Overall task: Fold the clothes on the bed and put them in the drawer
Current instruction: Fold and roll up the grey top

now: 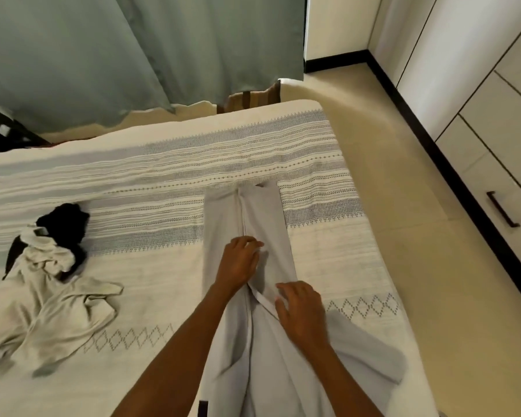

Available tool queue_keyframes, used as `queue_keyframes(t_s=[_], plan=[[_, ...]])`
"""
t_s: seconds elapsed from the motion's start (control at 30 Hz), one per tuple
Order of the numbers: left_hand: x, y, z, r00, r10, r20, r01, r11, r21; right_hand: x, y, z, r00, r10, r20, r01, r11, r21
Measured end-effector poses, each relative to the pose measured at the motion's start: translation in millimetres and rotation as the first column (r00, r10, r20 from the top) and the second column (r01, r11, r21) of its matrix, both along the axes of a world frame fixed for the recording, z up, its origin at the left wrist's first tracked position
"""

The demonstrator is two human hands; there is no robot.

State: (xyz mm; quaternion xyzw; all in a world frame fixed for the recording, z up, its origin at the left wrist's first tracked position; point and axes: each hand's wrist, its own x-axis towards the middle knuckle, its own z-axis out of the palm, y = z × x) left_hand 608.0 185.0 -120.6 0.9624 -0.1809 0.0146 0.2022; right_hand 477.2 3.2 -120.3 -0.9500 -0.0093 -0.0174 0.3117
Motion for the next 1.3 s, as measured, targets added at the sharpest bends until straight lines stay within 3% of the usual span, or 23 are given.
queue_keyframes(t_s=[0.23,0.4,0.53,0.6,0.67,0.8,0.9,1.07,1.2,1.3], plan=[[-108.4,-29.5,-29.0,0.965,-0.262,0.023,0.263,0.963,-0.067,-85.0,-63.6,-32.4,0.972,-0.226,0.065,0.232,0.964,-0.127],[-150.2,-64.2,-22.0,0.957,-0.288,-0.024,0.289,0.953,0.095,-149.0,-86.3,-32.5,0.917,-0.391,0.074,0.396,0.915,-0.080],[-177.3,-97.3,-13.1,0.966,-0.230,-0.119,0.254,0.930,0.264,-207.4,-98.8,-31.9,0.802,-0.595,-0.053,0.592,0.803,-0.066],[-188.9,-111.7,-8.6,0.976,-0.172,-0.134,0.208,0.915,0.346,-234.3,-101.4,-23.8,0.741,-0.649,-0.173,0.663,0.748,0.027],[-196.1,-126.6,1.4,0.978,-0.109,-0.177,0.167,0.920,0.355,-249.5,-106.5,-13.1,0.690,-0.637,-0.343,0.705,0.699,0.120],[-203.9,-146.4,22.3,0.945,0.012,-0.327,0.078,0.962,0.263,-246.9,-110.6,-15.0,0.692,-0.519,-0.503,0.635,0.768,0.082],[-197.6,-157.6,30.1,0.906,0.073,-0.417,0.028,0.973,0.230,-234.9,-110.8,-16.0,0.693,-0.513,-0.506,0.666,0.725,0.177],[-191.8,-165.9,36.2,0.904,0.045,-0.424,0.074,0.963,0.260,-219.3,-126.6,-27.4,0.645,-0.567,-0.512,0.759,0.549,0.348],[-190.3,-157.8,44.1,0.902,-0.011,-0.431,0.061,0.993,0.102,-205.8,-137.6,-26.1,0.681,-0.526,-0.508,0.732,0.482,0.482],[-194.3,-145.3,56.7,0.904,-0.052,-0.424,0.054,0.998,-0.007,-198.1,-132.3,-3.0,0.740,-0.511,-0.437,0.669,0.488,0.561]])
